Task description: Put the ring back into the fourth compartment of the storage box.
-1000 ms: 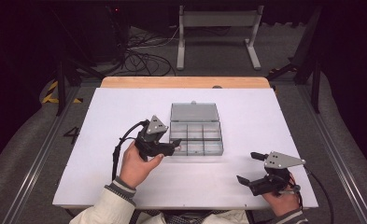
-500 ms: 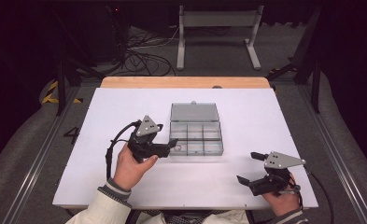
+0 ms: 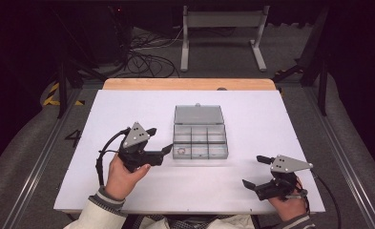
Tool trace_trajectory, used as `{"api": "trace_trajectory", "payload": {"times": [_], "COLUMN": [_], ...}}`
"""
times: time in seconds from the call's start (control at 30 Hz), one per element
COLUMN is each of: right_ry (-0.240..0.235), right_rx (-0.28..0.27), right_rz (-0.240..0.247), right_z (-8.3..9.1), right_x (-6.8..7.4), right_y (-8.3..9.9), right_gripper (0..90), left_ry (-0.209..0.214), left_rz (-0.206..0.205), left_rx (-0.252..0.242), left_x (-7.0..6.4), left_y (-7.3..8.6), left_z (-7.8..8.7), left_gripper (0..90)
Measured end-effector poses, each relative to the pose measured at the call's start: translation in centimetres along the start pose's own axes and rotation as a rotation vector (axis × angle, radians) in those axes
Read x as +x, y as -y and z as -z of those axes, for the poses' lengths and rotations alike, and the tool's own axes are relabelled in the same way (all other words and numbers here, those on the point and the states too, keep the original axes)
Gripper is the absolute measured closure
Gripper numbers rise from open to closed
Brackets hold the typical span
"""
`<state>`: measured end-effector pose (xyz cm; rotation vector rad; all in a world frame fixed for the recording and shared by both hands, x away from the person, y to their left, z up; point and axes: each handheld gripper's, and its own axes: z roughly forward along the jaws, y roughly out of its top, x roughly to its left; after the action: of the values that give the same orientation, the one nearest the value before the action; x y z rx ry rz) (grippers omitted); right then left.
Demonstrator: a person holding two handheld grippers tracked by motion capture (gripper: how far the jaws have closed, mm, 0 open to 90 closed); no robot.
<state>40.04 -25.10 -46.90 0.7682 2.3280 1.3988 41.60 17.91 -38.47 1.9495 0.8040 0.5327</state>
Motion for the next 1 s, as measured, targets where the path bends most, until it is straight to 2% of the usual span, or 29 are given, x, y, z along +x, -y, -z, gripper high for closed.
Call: {"api": "trace_trajectory", "payload": {"times": [0.33,0.6,0.7,1.0], "right_ry": [-0.001,-0.003,-0.004,-0.005], "right_rx": [-0.001,-0.002,-0.001,-0.003], "right_rz": [0.0,-0.001,-0.001,-0.003], "right_z": [0.0,0.0,0.0,0.0], "right_x": [0.0,0.0,0.1,0.1], "right_y": [0.0,0.0,0.0,0.0], "right_gripper": [0.9,0.9,0.9,0.9], "left_ry": [-0.035,-0.041,-0.052,-0.067], "left_rz": [0.012,0.025,0.01,0.008], "left_rx": [-0.07,-0.099,-0.104,-0.117], "left_x": [0.7,1.3,1.4,1.9], "left_y": [1.9,3.9,4.7,7.0], "left_z": [2.2,3.4,3.9,4.9], "left_gripper": [23.8,20.7,19.9,18.7]}}
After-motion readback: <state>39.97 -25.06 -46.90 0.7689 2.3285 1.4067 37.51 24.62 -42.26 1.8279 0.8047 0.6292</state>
